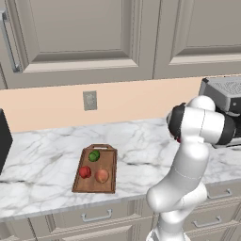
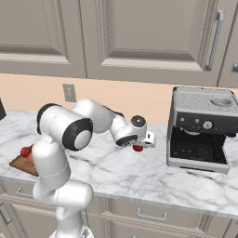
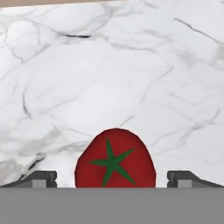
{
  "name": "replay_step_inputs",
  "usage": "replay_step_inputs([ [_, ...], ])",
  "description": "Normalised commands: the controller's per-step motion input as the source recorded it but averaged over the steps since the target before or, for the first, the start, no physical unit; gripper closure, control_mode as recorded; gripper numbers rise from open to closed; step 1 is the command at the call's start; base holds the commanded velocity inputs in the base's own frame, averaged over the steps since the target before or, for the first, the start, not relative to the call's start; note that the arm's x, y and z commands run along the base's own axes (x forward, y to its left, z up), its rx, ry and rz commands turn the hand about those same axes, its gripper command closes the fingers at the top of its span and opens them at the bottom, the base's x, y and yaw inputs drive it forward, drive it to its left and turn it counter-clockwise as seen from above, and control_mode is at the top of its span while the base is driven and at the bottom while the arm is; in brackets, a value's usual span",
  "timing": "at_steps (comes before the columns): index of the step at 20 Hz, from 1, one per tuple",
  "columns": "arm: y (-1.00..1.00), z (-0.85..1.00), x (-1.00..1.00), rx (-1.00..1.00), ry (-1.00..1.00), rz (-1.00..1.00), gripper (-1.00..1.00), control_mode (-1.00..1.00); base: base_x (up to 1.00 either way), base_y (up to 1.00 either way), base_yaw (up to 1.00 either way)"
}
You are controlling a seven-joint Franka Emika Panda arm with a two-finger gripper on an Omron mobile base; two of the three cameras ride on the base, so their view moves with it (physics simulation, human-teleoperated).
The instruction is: Place the avocado, onion, tomato, and bell pepper on the cutting board.
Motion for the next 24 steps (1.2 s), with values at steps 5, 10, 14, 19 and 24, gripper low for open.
replay_step_inputs([
  [5,-0.16,-0.02,0.0,0.0,0.0,0.0,-1.0,-1.0,0.0,0.0,0.0],
  [10,-0.01,-0.1,0.11,0.0,0.0,0.0,-1.0,-1.0,0.0,0.0,0.0],
  [14,0.12,-0.22,0.19,0.0,0.0,0.0,1.0,-1.0,0.0,0.0,0.0],
  [19,0.12,-0.22,0.01,0.0,0.01,0.0,1.0,-1.0,0.0,0.0,0.0],
  [24,0.0,-0.14,-0.12,-0.01,0.06,-0.03,1.0,-1.0,0.0,0.0,0.0],
])
